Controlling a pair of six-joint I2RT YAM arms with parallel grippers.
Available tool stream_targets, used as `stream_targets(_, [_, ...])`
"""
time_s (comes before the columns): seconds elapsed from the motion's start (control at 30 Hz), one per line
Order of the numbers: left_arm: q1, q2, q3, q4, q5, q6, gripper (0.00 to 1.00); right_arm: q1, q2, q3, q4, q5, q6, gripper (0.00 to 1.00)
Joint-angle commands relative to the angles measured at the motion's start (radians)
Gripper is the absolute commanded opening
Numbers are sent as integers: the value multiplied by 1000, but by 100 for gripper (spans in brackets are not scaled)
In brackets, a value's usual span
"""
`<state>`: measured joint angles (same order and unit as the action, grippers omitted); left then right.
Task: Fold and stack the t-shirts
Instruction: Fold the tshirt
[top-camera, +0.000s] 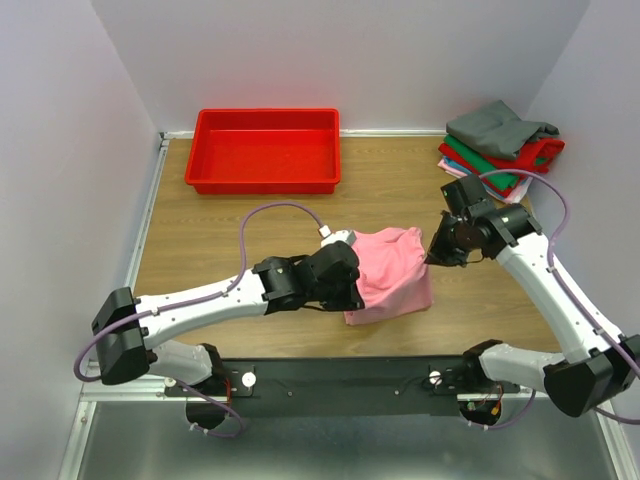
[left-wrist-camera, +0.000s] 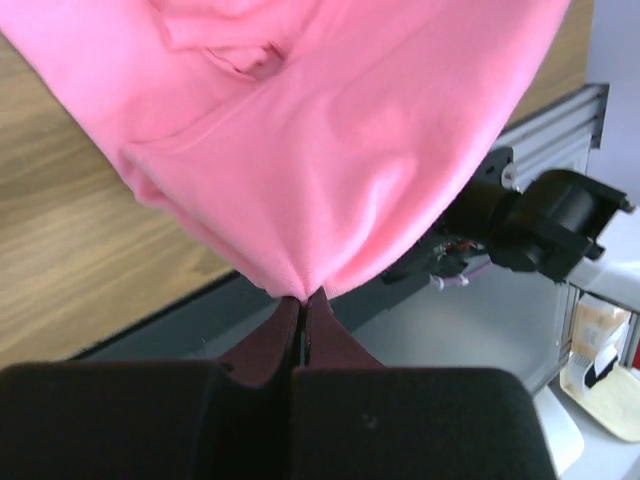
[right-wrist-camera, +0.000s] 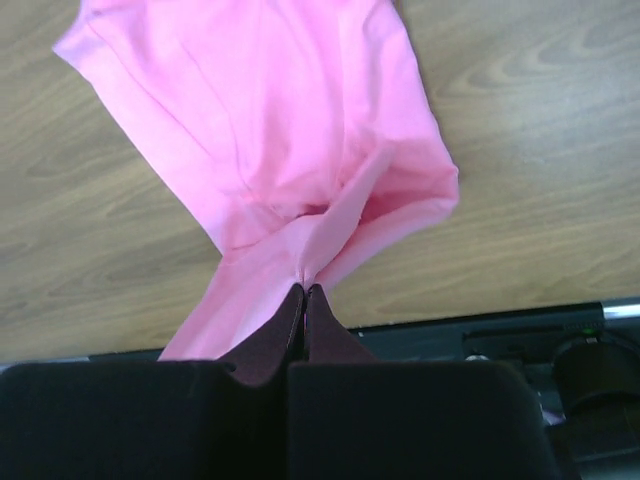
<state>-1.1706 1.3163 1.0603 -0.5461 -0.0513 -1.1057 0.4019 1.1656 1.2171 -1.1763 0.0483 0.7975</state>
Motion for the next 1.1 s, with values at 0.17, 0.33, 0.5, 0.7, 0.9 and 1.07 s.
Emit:
stream_targets(0.17, [158, -2, -63, 121, 93, 133, 0, -5, 144, 73, 138, 117, -7, 1])
stream_targets(0.33, [236, 83, -36, 127, 122, 216, 0, -3, 224, 102, 187, 150, -35, 1])
stream_targets(0.5, [313, 124, -33, 135, 122, 250, 0, -3, 327, 137, 227, 160, -55, 1])
stream_targets(0.7, [416, 204, 0, 170, 168, 348, 0, -3, 436, 197, 250, 196, -75, 1])
stream_targets(0.9, [494, 339, 113, 140, 197, 461, 0, -5, 528, 257, 259, 225, -83, 1])
stream_targets(1.07, [555, 437, 200, 132, 196, 504, 0, -17, 600, 301, 268, 266, -83, 1])
